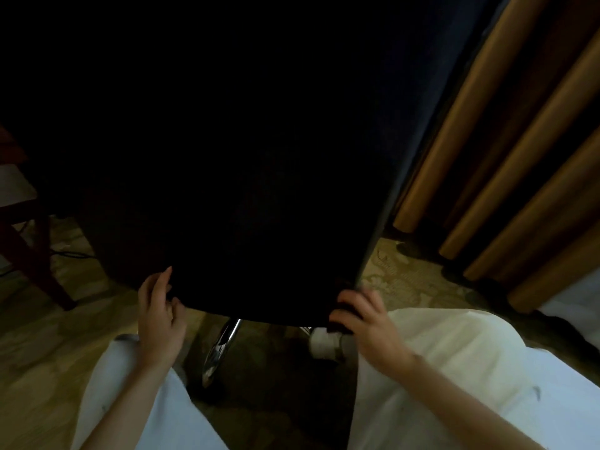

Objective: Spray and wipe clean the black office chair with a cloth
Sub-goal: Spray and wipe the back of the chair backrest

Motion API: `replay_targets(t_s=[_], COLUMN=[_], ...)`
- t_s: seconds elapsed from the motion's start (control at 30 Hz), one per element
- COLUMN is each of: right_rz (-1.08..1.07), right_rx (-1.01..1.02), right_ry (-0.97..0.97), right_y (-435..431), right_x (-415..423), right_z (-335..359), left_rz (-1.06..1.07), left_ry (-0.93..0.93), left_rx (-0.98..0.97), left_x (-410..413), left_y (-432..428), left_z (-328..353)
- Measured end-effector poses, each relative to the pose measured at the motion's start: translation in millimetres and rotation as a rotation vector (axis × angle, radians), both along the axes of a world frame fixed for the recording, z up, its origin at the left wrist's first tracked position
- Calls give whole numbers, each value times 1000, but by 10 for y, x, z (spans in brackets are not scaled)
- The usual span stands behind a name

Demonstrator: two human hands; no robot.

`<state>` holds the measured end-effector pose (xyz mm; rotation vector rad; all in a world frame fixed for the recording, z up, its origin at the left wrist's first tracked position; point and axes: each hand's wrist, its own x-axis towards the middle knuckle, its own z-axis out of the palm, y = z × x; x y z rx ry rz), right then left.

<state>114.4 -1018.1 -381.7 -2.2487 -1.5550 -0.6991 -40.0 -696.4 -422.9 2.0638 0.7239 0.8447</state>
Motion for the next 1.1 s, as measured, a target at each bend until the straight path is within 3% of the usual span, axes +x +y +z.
replay_targets(t_s=[0.1, 0.17, 0.27, 0.4, 0.47, 0.57, 0.7, 0.9, 1.1], right_rz=[-146, -231, -298, -240, -232, -326, -462, -860, -879], right_rx=[401, 556, 532, 361, 327, 321, 388, 740, 977], right_ry=[-41, -70, -55, -249, -232, -77, 280, 811, 1224], right_y=[42, 169, 430, 534, 482, 389, 350, 643, 1464], right_x=[-124, -124, -44, 24, 62, 144, 261, 233, -173], right_z=[721, 1053, 986, 273, 35, -195, -260, -229, -483], left_rz=[34, 43, 79, 146, 204, 261, 284, 242, 42], left_ry=[18, 43, 62, 40, 27, 6, 24, 22, 62], left_rx=[2, 22, 7, -71, -115, -134, -127, -239, -224], left_x=[-44, -63, -129, -280, -355, -509, -731, -816, -658], left_y=[59, 79, 74, 109, 172, 266, 350, 395, 147], left_z=[-47, -74, -44, 46, 69, 80, 87, 152, 218])
